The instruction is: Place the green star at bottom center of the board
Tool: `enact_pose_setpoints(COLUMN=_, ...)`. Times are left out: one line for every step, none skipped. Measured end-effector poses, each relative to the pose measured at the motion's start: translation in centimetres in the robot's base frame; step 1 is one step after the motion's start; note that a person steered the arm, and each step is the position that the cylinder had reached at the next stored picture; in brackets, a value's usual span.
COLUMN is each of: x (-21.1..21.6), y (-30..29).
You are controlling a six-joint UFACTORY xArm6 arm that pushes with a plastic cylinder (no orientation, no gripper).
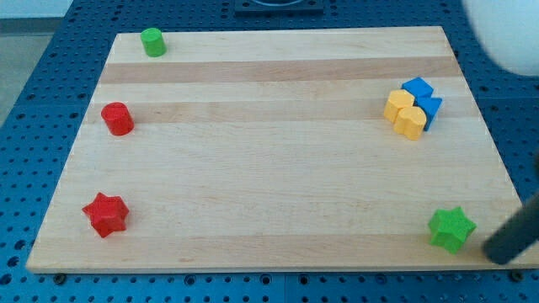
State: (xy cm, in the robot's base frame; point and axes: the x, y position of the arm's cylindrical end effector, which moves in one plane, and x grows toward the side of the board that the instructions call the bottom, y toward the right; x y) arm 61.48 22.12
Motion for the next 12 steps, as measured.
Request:
enact_pose_setpoints(x=-0.6, y=-4.7)
enact_pose_setpoints(x=-0.5, y=-4.6)
enact_pose_setpoints(x=0.4, y=-2.4)
enact_pose_setpoints(x=0.0, y=2.4)
enact_pose_setpoints(x=-2.5, y=3.6)
enact_pose_setpoints(x=-3.3, y=2.7)
enact_pose_setpoints(x=-3.3, y=-1.8)
enact_pose_setpoints(x=-3.3, y=-7.2)
enact_pose_setpoints(x=-3.3, y=-12.1)
enact_pose_setpoints(x=-3.3, y=-11.7)
enact_pose_setpoints(x=-3.6, y=-6.7)
enact_pose_setpoints(x=-5.0, y=-4.6)
